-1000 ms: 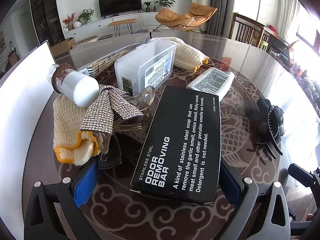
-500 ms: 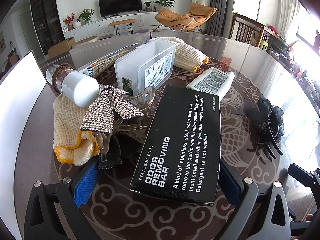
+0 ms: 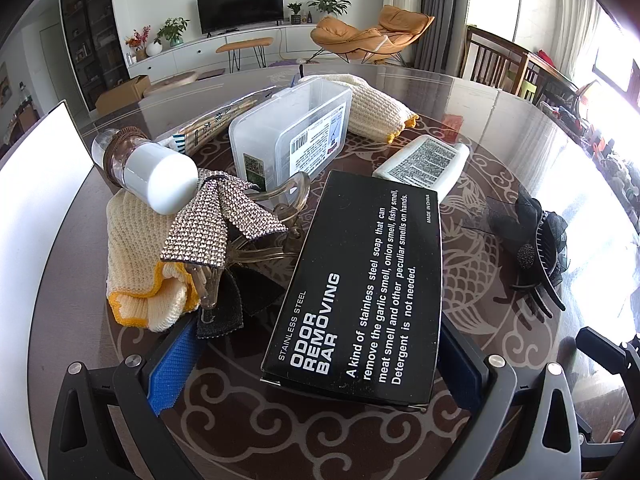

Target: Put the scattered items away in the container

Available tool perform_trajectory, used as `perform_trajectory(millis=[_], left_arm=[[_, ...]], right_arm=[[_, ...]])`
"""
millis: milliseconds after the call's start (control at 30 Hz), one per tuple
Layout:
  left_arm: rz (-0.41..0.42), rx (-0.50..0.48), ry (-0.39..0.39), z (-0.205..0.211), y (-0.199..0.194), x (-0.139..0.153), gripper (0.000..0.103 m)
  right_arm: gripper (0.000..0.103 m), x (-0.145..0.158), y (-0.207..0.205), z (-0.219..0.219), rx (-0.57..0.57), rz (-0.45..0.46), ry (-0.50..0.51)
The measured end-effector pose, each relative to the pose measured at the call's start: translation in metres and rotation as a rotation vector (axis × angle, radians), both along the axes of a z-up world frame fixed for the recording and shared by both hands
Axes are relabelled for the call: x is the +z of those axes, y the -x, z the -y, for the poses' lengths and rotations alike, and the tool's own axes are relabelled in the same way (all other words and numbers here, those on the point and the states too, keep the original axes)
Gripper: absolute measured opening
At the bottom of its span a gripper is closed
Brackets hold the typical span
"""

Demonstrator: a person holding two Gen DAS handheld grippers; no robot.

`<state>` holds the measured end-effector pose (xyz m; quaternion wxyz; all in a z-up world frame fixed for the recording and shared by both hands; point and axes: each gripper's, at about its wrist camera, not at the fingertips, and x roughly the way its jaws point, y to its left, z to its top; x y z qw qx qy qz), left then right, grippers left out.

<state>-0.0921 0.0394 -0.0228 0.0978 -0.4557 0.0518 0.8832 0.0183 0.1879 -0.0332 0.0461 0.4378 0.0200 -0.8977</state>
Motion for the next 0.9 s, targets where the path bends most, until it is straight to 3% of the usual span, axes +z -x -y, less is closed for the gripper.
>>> perform_trajectory(millis=[333, 433, 667, 900], left_arm=[[0.000, 0.000, 0.000, 0.001, 0.000, -0.001, 0.103], [0.048, -0.012, 0.011, 0.001, -0.003, 0.002, 0.103], [0.039, 0.018, 0.010, 0.042, -0.062, 0.003, 0.103], [-0.046, 0.048, -0.151, 0.082, -0.085, 0.013, 0.103]], right_arm=[[0.067, 0.000, 0.000, 0.000, 0.000, 0.000, -0.002], [0.067, 0.000, 0.000, 0.000, 0.000, 0.000, -0.002], [0.067, 0.000, -0.001, 0.001, 0.000, 0.000, -0.002], [0.067, 0.000, 0.000, 0.000, 0.001, 0.000, -0.003]])
